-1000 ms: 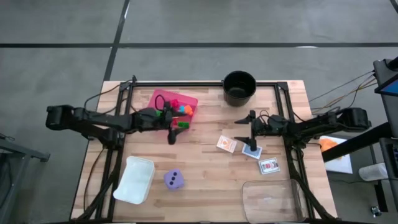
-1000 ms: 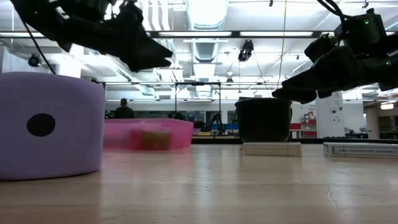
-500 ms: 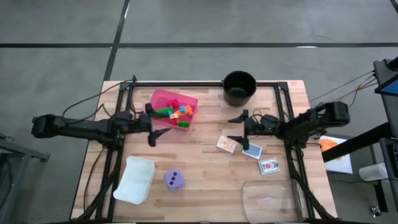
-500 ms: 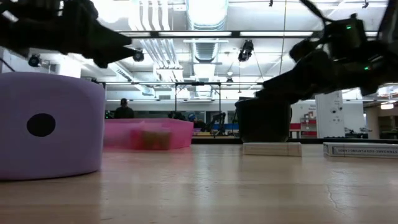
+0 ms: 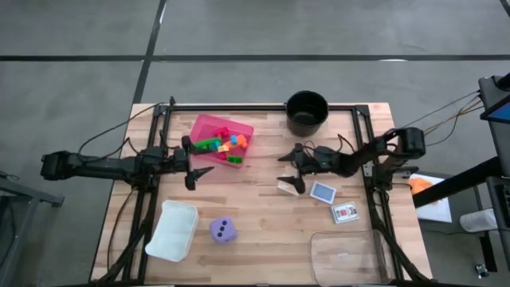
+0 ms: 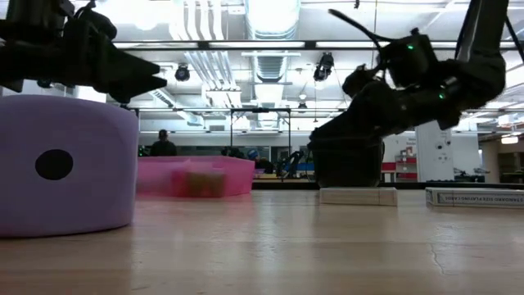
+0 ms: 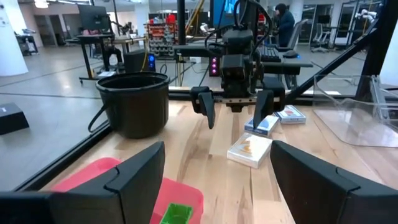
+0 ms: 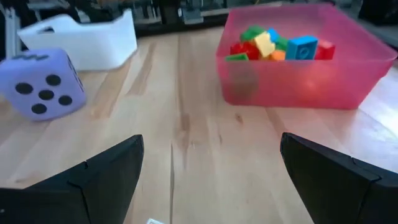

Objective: Pick & Place Toys
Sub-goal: Put the yellow deck of cards into the transparent bin

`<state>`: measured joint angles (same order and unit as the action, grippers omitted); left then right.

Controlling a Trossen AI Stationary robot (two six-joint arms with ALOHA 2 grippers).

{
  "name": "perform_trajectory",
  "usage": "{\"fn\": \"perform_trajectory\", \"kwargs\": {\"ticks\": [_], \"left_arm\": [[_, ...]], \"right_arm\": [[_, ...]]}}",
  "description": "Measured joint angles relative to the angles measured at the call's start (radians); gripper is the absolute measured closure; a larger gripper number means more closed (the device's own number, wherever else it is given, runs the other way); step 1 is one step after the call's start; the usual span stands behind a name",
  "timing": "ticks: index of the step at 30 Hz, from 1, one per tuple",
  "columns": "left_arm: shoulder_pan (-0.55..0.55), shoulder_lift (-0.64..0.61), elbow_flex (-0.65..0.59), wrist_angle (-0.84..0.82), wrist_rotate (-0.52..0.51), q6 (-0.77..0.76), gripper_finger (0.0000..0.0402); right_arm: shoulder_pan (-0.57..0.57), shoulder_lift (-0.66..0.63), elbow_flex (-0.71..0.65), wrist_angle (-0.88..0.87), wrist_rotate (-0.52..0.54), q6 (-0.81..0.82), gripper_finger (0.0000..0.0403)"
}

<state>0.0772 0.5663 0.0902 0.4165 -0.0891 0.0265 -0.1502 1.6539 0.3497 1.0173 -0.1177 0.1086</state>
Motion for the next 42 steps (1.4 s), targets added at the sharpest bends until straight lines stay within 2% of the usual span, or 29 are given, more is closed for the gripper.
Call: {"fn": "perform_trajectory", "kwargs": {"ticks": [4, 6, 12, 24, 28, 33, 37, 42], "left_arm": [[0.000, 0.000, 0.000, -0.003, -0.008, -0.036, 0.0107], [0.000, 0.000, 0.000, -0.006, -0.008, -0.056, 0.0107], [0.000, 0.000, 0.000, -0.053, -0.021, -0.087, 0.0107], [0.001, 0.013, 0.000, -0.063, -0.079, -0.106, 0.0107], [0.001, 0.013, 0.000, -0.063, -0.079, -0.113, 0.0107], [0.001, 0.013, 0.000, -0.064, -0.079, -0.114, 0.0107], [0.001, 0.013, 0.000, -0.068, -0.079, -0.117, 0.0107], [0.001, 0.017, 0.000, -0.081, -0.079, -0.166, 0.0107]], "right_arm": [[0.019, -0.057, 0.078, -0.212, 0.002, -0.042, 0.0025], [0.033, -0.070, 0.115, -0.262, 0.020, -0.075, 0.0025], [0.062, -0.061, 0.177, -0.268, 0.026, -0.142, 0.0025], [0.067, -0.026, 0.174, -0.298, 0.037, -0.143, 0.0025], [0.068, -0.058, 0.177, -0.406, 0.058, -0.124, 0.0025], [0.095, -0.107, 0.209, -0.624, 0.150, -0.077, 0.0028], [0.145, -0.144, 0.262, -0.857, 0.214, -0.057, 0.0068], [0.208, -0.182, 0.342, -1.154, 0.286, -0.026, 0.0171]]}}
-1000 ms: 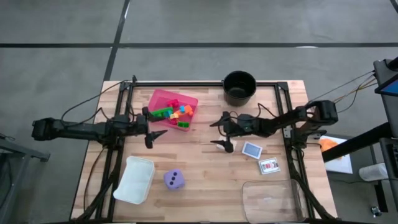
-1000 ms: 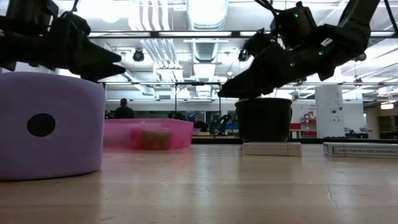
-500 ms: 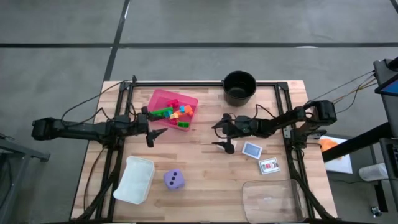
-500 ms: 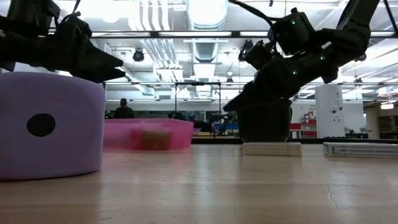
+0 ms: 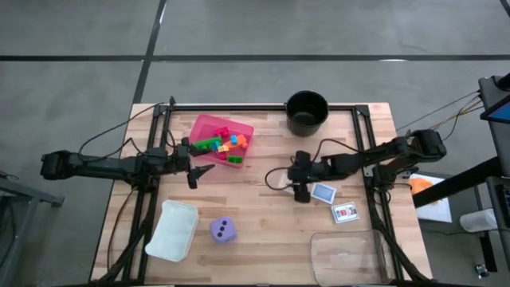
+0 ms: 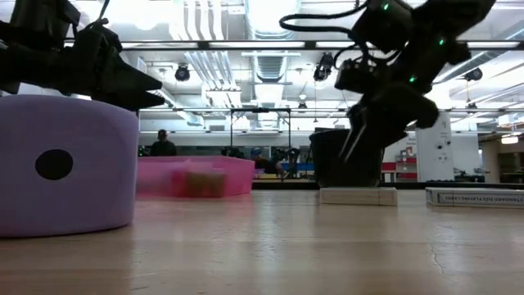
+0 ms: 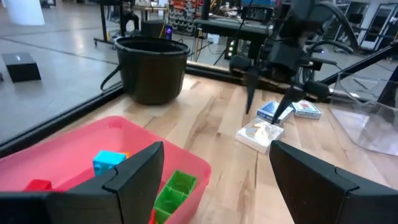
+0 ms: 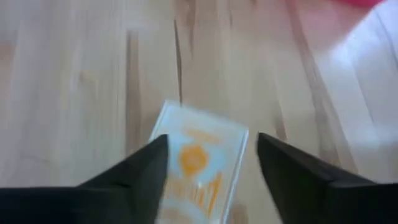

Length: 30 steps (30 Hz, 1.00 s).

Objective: Pick & Place Toys
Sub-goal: Put the yellow deck of cards into the transparent bin

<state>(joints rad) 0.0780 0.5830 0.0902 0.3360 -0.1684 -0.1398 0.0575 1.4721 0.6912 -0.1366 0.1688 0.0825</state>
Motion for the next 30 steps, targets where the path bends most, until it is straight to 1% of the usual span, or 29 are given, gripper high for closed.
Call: {"fn": "perform_trajectory", "kwargs": {"ticks": [3, 7, 8, 9, 12, 15, 18, 22, 30], "left_arm": [[0.000, 0.009, 0.000, 0.001, 0.000, -0.017, 0.0107], [0.000, 0.038, 0.000, 0.012, 0.000, -0.019, 0.0107], [0.000, 0.045, 0.000, 0.015, 0.000, -0.019, 0.0107], [0.000, 0.053, 0.000, 0.021, 0.000, -0.019, 0.0107], [0.000, 0.072, 0.002, 0.035, 0.000, -0.018, 0.0107], [0.000, 0.082, 0.002, 0.041, -0.009, -0.018, 0.0107], [0.000, 0.081, 0.002, 0.042, -0.017, -0.018, 0.0107], [0.000, 0.081, 0.002, 0.041, -0.019, -0.018, 0.0107], [0.000, 0.081, 0.002, 0.041, -0.019, -0.015, 0.0107]], "right_arm": [[0.028, -0.022, 0.027, -0.081, 0.028, 0.015, 0.0245], [0.044, -0.041, 0.025, -0.116, 0.029, 0.029, 0.0344], [0.044, -0.041, 0.025, -0.126, 0.026, 0.031, 0.0365], [0.043, -0.041, 0.025, -0.147, 0.023, 0.039, 0.0373], [0.044, -0.035, 0.025, -0.183, 0.008, 0.061, 0.0377], [0.047, -0.030, 0.025, -0.227, -0.031, 0.075, 0.0384], [0.050, -0.030, 0.025, -0.257, -0.041, 0.087, 0.0385], [0.050, -0.029, 0.025, -0.286, -0.093, 0.100, 0.0385], [0.050, 0.028, 0.024, -0.291, -0.102, 0.105, 0.0385]]}}
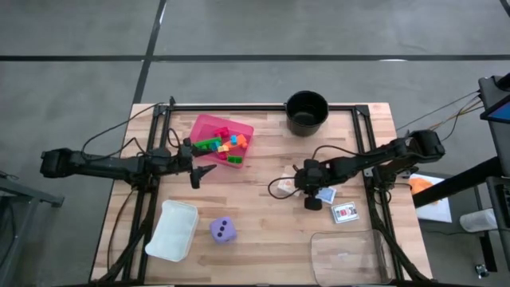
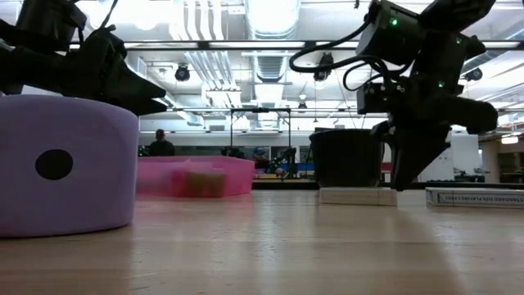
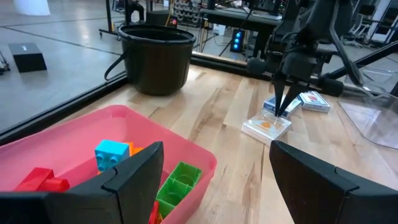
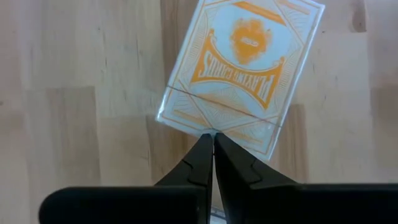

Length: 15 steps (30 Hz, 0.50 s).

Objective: Pick & Place Toys
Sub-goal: Put the yellow deck of cards into the transparent bin

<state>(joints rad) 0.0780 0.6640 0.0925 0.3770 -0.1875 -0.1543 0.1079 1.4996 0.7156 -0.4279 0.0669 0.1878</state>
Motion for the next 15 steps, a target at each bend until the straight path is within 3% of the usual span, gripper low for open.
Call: {"fn": "perform_trajectory", "kwargs": {"ticks": [9, 15], "left_arm": [[0.000, 0.000, 0.000, -0.001, 0.000, 0.000, 0.0107], [0.000, 0.000, 0.000, -0.002, 0.000, 0.000, 0.0107]], "right_arm": [[0.000, 0.040, 0.004, 0.009, -0.009, -0.007, 0.0385], [0.000, 0.033, 0.007, -0.027, -0.124, -0.007, 0.0385]]}}
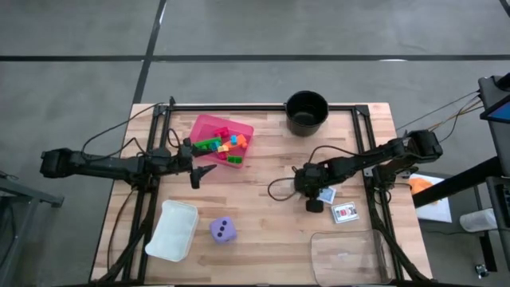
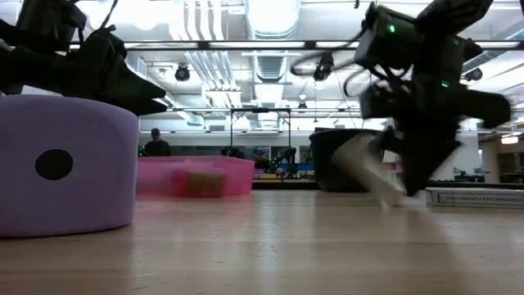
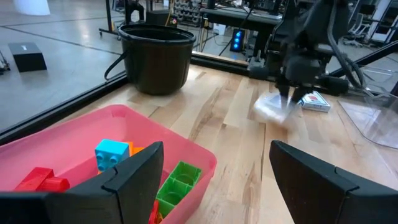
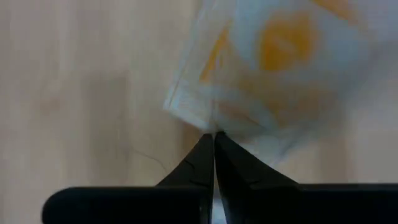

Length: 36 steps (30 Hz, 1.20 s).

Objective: Pick & Place Toys
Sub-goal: Put the yellow deck of cards into the transparent bin

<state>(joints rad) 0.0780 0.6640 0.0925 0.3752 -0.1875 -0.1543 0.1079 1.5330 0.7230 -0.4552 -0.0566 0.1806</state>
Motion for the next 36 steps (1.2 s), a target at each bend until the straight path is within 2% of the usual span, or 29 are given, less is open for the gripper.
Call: {"fn": "perform_trajectory", "kwargs": {"ticks": [13, 19, 21, 29, 36], "left_arm": [[0.000, 0.000, 0.000, -0.009, 0.000, 0.000, 0.0107], [0.000, 0.000, 0.000, -0.016, 0.000, 0.000, 0.0107], [0.000, 0.000, 0.000, -0.016, 0.000, 0.000, 0.0107], [0.000, -0.001, 0.000, -0.017, 0.000, 0.005, 0.0107], [0.000, -0.001, 0.000, -0.023, 0.000, 0.007, 0.0107]], "right_arm": [[0.000, 0.005, -0.002, -0.038, -0.007, 0.007, 0.0385], [0.010, -0.026, 0.009, -0.052, 0.146, -0.001, 0.0385], [0.013, -0.046, 0.015, -0.044, 0.163, -0.009, 0.0385], [0.014, -0.055, 0.025, -0.014, 0.158, -0.012, 0.0385], [0.018, -0.030, 0.025, 0.025, 0.092, -0.019, 0.0385]]}}
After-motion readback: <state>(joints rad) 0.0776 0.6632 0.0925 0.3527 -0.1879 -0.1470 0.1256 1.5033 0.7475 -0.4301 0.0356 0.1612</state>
